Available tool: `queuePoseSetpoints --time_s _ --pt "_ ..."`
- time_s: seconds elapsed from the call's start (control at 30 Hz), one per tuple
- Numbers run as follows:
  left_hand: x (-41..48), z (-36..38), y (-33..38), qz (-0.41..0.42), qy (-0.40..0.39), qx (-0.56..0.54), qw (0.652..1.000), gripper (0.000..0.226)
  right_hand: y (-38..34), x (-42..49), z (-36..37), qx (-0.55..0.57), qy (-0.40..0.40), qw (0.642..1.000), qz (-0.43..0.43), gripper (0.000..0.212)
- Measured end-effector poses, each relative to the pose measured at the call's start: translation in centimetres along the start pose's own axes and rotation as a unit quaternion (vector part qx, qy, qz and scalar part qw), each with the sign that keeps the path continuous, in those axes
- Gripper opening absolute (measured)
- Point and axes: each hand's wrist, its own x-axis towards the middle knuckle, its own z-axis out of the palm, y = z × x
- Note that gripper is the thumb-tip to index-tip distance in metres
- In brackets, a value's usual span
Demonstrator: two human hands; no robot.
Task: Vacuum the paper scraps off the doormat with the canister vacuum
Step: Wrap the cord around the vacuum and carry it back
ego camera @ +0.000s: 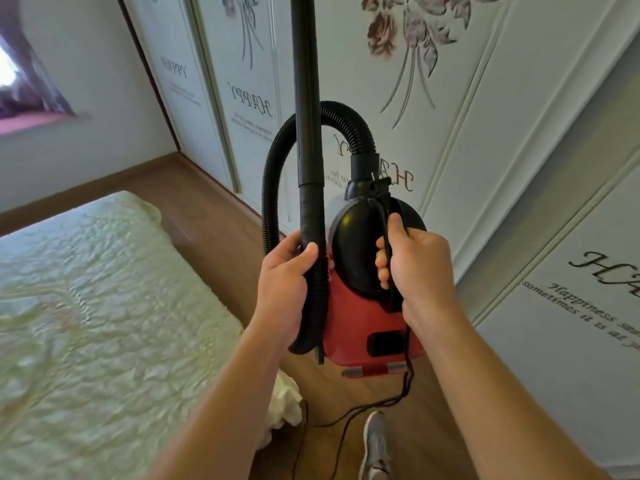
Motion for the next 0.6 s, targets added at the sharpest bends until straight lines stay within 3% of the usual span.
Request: queuePoseSetpoints --time_s 0.3,0.6 --pt "12.4 4.4 -0.4 0.035 0.111 -0.002 0.993 0.021 -2.2 16.0 2.5 -0.015 -0.135 0.991 0.016 0.046" --pt "21.2 4.8 1.3 0.079 0.190 -0.020 0.979 0.022 -4.3 25.8 8.7 -0.017 -0.219 0.976 0.003 0.046"
